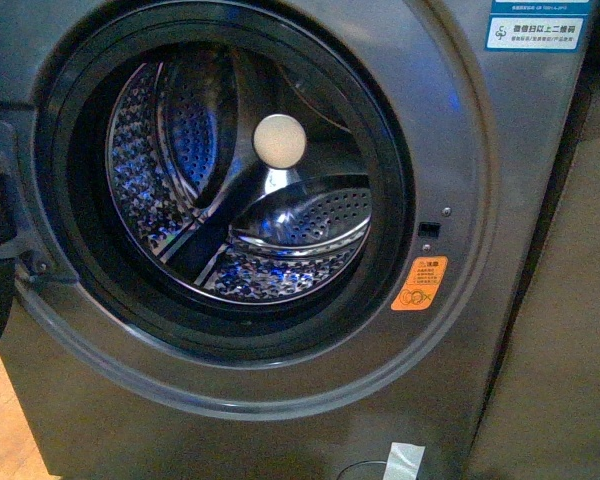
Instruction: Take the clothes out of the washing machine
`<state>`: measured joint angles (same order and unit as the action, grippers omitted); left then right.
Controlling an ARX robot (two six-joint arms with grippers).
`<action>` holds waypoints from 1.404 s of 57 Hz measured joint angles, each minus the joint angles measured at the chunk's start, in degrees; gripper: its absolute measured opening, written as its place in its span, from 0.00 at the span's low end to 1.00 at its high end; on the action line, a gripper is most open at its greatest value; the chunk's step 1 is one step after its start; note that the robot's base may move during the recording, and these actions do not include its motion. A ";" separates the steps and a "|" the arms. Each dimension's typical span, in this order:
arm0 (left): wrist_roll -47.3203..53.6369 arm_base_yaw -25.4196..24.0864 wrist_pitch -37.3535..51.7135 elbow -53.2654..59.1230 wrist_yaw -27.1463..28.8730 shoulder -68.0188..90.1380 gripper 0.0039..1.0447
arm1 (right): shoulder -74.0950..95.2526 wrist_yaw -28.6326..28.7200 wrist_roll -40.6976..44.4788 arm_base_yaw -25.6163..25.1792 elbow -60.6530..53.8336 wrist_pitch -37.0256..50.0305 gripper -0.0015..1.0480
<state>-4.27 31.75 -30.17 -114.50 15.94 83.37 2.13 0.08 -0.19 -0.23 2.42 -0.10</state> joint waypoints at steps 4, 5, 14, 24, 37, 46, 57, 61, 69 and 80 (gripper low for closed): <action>-1.86 -1.05 0.20 5.97 0.63 -2.69 0.94 | -1.64 0.00 0.00 0.00 -1.68 0.00 0.02; -2.47 -1.36 0.13 7.41 0.77 -3.21 0.94 | -1.73 0.00 0.00 0.00 -1.86 0.00 0.02; -7.65 -4.02 -0.07 16.37 2.60 -6.14 0.94 | -1.88 0.00 0.00 0.00 -2.12 -0.02 0.02; -9.84 -3.69 0.46 21.24 5.51 -10.03 0.91 | -1.88 0.00 0.00 0.00 -2.12 -0.02 0.02; 1.99 -8.17 29.88 55.04 6.51 -28.46 0.52 | -1.88 0.00 0.00 0.00 -2.12 -0.02 0.02; 3.15 -13.11 36.30 71.56 2.23 -36.09 0.28 | -1.88 0.00 0.00 0.00 -2.12 -0.02 0.02; 3.80 -18.14 41.62 85.96 -2.93 -43.30 0.03 | -1.88 0.00 0.00 0.00 -2.12 -0.02 0.02; 3.85 -20.46 43.52 91.01 -5.03 -46.73 0.03 | -1.88 0.00 0.00 0.00 -2.12 -0.02 0.02; 3.87 -22.91 45.13 96.80 -7.58 -50.38 0.03 | -1.88 0.00 0.00 0.00 -2.12 -0.02 0.02; 3.87 -25.53 46.01 102.09 -10.10 -54.73 0.03 | -1.88 0.00 0.09 0.00 -2.12 -0.02 0.05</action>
<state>-0.40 6.22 15.84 -12.40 5.85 28.64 0.25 0.08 -0.10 -0.23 0.30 -0.12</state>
